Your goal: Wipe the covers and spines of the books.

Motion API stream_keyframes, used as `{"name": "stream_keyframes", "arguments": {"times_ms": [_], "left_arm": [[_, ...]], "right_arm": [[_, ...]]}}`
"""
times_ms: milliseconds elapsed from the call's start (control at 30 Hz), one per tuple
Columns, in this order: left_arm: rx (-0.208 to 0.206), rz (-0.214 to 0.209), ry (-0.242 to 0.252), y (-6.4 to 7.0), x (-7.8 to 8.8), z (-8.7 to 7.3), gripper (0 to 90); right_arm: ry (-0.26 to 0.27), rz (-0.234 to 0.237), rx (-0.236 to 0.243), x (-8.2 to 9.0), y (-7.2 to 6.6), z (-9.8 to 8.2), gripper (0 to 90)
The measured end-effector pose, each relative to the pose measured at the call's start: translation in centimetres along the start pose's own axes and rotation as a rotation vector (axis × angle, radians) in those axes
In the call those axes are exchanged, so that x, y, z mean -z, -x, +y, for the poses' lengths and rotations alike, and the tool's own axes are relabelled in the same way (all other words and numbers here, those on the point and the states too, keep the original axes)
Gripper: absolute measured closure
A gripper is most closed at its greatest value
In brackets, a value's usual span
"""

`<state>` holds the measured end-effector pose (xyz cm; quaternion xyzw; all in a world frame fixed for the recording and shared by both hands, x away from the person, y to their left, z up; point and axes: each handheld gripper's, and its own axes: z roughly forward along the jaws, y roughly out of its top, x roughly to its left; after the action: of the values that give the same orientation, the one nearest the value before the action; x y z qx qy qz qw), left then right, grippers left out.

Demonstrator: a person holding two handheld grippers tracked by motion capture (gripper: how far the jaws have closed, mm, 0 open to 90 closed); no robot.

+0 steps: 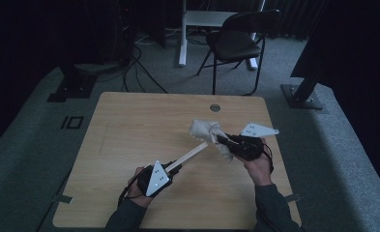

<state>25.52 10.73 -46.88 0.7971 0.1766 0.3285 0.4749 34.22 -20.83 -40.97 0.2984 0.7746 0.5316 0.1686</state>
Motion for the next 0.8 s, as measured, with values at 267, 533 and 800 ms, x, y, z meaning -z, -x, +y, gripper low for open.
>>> {"name": "stream_keyframes", "arguments": {"times_ms": [267, 533, 800], "left_arm": [[-0.083, 0.045, -0.006, 0.9, 0.0, 0.3, 78.2], [-0.102, 0.061, -0.009, 1.1, -0.1, 0.3, 78.2], [-0.143, 0.087, -0.01, 1.7, -0.2, 0.4, 78.2]], "right_arm": [[0.007, 0.005, 0.021, 0.1, -0.1, 0.8, 81.5], [0.008, 0.014, 0.043, 0.1, -0.3, 1.3, 81.4], [0.011, 0.029, 0.051, -0.3, -0.4, 1.8, 81.4]]}}
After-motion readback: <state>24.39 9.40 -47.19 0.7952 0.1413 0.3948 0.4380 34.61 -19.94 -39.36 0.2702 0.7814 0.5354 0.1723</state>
